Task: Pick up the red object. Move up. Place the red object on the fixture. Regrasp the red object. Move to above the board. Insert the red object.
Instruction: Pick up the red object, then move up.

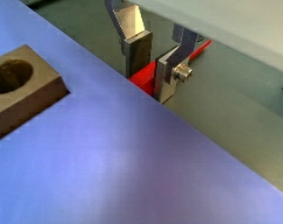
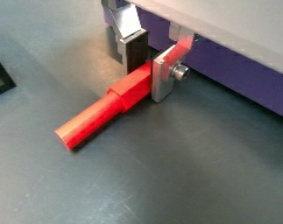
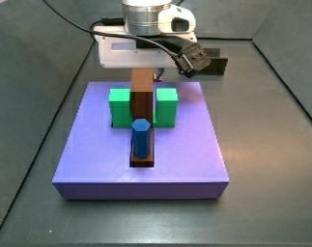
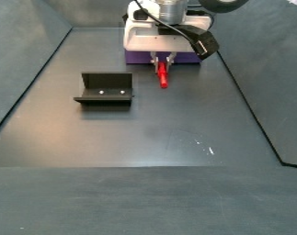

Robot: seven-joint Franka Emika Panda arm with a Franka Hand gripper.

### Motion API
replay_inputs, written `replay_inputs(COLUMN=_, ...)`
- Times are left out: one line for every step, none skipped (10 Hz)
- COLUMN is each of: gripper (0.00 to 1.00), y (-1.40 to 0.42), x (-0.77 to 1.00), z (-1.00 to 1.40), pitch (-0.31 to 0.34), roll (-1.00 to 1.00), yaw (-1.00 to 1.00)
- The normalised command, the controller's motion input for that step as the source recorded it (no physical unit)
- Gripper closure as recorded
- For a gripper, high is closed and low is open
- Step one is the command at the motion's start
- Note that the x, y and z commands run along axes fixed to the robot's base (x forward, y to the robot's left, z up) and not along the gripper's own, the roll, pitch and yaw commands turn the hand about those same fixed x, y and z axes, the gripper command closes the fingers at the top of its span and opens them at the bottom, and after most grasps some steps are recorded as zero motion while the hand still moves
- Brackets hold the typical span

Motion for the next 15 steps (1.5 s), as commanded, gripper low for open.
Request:
replay_inputs(gripper=1.0, y=0.0, x=0.0, z=0.0, pitch=0.0, roll=0.0, yaw=0.0)
replay_inputs(gripper=1.0, y=0.0, x=0.0, z=0.0, pitch=0.0, roll=0.0, yaw=0.0)
replay_inputs(gripper=1.0, y=0.0, x=0.0, z=0.0, pitch=0.0, roll=0.0, yaw=0.0)
replay_inputs(gripper=1.0, y=0.0, x=0.0, z=0.0, pitch=0.0, roll=0.0, yaw=0.0)
replay_inputs(gripper=1.0, y=0.0, x=0.0, z=0.0, pitch=0.0, roll=0.0, yaw=0.0)
replay_inputs(gripper=1.0, y=0.0, x=0.0, z=0.0, pitch=0.0, roll=0.0, yaw=0.0)
replay_inputs(gripper=1.0, y=0.0, x=0.0, z=0.0, pitch=0.0, roll=0.0, yaw=0.0)
replay_inputs(gripper=1.0, y=0.0, x=0.0, z=0.0, pitch=0.0, roll=0.0, yaw=0.0)
replay_inputs(gripper=1.0, y=0.0, x=0.0, z=0.0, pitch=0.0, roll=0.0, yaw=0.0)
replay_inputs(gripper=1.0, y=0.0, x=0.0, z=0.0, pitch=0.0, roll=0.0, yaw=0.0)
replay_inputs(gripper=1.0, y=0.0, x=0.0, z=0.0, pitch=0.0, roll=0.0, yaw=0.0)
replay_inputs(gripper=1.0, y=0.0, x=0.0, z=0.83, pitch=0.0, roll=0.0, yaw=0.0)
replay_inputs(gripper=1.0, y=0.03, x=0.05, z=0.83, pitch=-0.023, roll=0.0, yaw=-0.01)
replay_inputs(gripper=1.0, y=0.03, x=0.01, z=0.65, pitch=0.001, roll=0.0, yaw=-0.01)
replay_inputs(gripper=1.0, y=0.02, x=0.02, z=0.25, pitch=-0.032, roll=-0.02, yaw=-0.01)
